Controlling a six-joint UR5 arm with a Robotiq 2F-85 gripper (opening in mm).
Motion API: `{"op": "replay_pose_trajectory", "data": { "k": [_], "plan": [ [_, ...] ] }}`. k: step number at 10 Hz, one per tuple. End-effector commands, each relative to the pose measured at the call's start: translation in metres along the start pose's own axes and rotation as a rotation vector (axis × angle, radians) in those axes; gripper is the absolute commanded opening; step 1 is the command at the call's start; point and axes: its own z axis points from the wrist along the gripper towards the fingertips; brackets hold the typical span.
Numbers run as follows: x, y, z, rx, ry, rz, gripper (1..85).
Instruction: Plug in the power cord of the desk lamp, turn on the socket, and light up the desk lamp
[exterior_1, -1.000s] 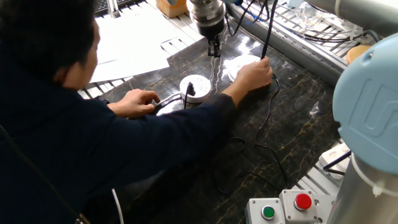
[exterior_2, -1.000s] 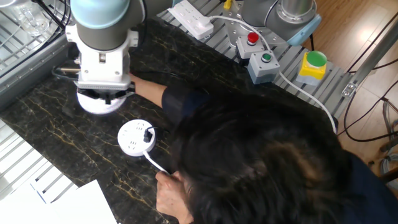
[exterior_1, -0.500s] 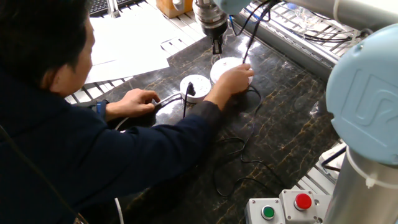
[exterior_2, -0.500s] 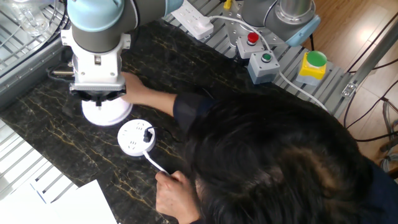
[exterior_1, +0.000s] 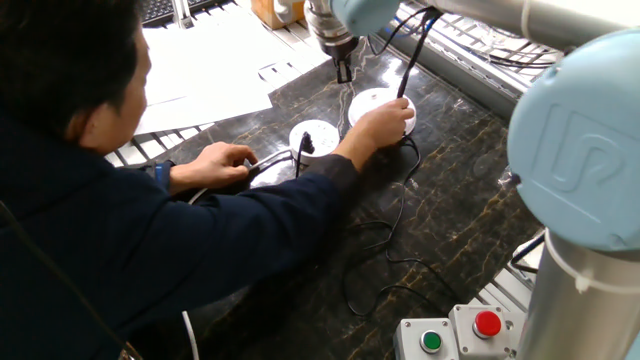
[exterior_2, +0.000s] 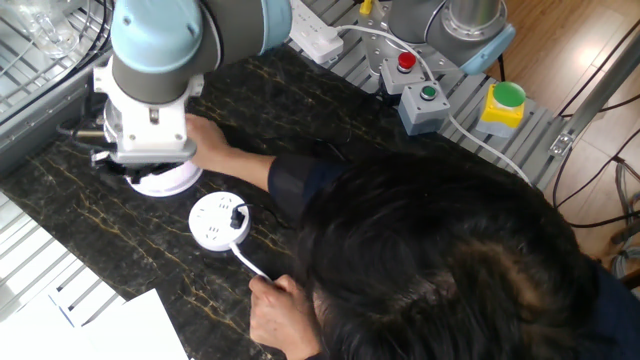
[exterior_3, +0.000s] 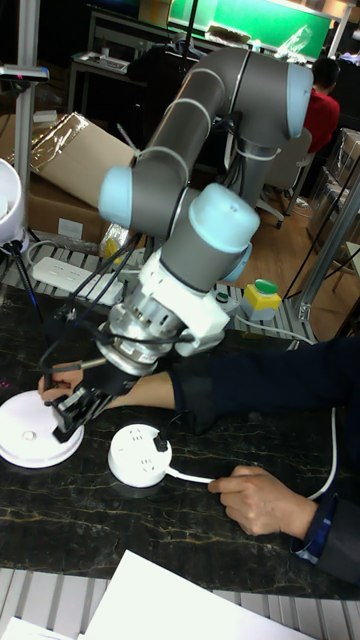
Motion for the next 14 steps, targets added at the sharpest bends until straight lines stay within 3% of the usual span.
{"op": "replay_pose_trajectory", "data": {
  "k": [1,3,7,11,14],
  "plan": [
    [0.013,-0.02,0.023,0.066,-0.008,-0.033,1.3],
    [0.027,-0.018,0.031,0.061,-0.021,-0.047,1.3],
    [0.035,0.0,0.04,0.017,-0.042,-0.055,1.3],
    [0.048,0.004,0.033,0.007,-0.016,-0.063,1.3],
    [0.047,0.009,0.037,-0.005,-0.017,-0.064,1.3]
  ]
}}
